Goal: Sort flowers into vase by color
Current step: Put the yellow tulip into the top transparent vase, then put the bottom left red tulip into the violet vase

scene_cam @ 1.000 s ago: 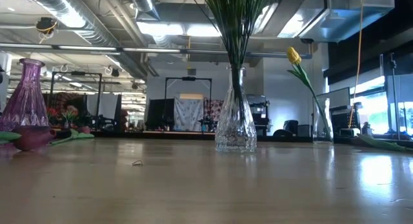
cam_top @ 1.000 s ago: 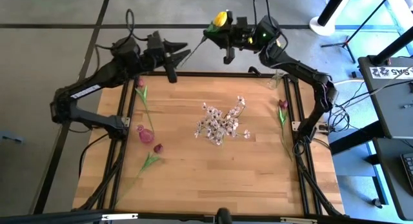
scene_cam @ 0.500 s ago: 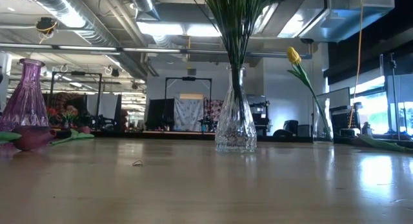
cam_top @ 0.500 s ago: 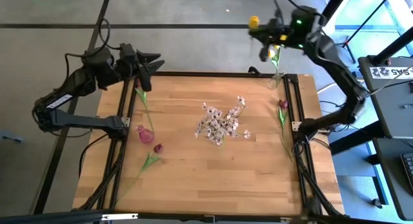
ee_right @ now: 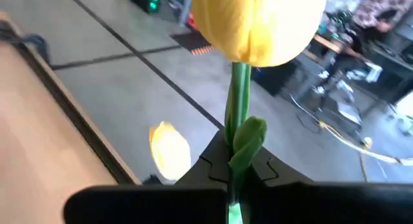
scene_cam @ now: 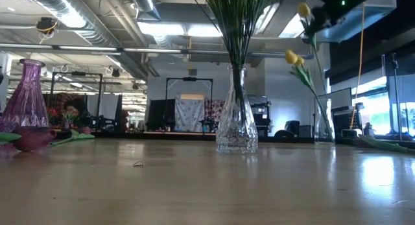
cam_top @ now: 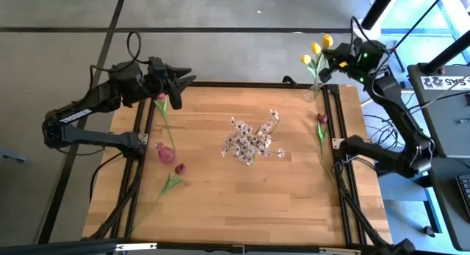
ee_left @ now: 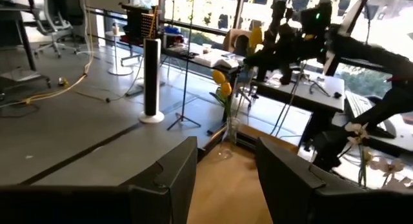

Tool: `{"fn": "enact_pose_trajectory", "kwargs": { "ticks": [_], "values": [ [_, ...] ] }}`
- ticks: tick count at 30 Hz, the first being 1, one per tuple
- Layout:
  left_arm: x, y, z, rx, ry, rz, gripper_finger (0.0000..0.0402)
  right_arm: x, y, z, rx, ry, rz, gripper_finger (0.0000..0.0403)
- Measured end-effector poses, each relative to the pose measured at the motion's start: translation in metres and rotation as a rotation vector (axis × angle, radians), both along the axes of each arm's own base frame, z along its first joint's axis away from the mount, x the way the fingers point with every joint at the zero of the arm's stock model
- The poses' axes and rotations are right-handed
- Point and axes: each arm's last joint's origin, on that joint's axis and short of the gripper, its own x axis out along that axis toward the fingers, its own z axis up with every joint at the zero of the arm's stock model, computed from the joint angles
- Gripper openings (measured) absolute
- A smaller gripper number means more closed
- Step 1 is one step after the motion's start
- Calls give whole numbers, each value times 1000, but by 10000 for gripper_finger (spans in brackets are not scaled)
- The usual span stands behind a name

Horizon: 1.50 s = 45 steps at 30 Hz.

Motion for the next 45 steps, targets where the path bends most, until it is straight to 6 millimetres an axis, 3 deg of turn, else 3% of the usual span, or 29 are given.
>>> {"fn": "enact_pose_trajectory", "kwargs": {
  "ticks": [5, 14, 21, 26, 35, 45],
  "values": [
    [2, -3, -1, -18, -8, -15, 153, 1, -10, -12, -14, -122, -35, 3],
    [4, -17, -15, -127, 93, -51, 153, 1, -11, -27, 57, -3, -55, 13],
    [10, -28, -31, -239, 210, -59, 153, 1, -12, -34, 59, 123, -33, 67],
    [17, -37, -45, -306, 308, -62, 153, 0, -9, -35, 72, 183, 5, 129],
    [33, -62, -73, -449, 518, -88, 153, -3, 1, -13, 63, 304, 100, 241],
    [43, -103, -106, -785, 787, -127, 153, -9, 18, 32, -41, 274, 161, 261]
  ]
}}
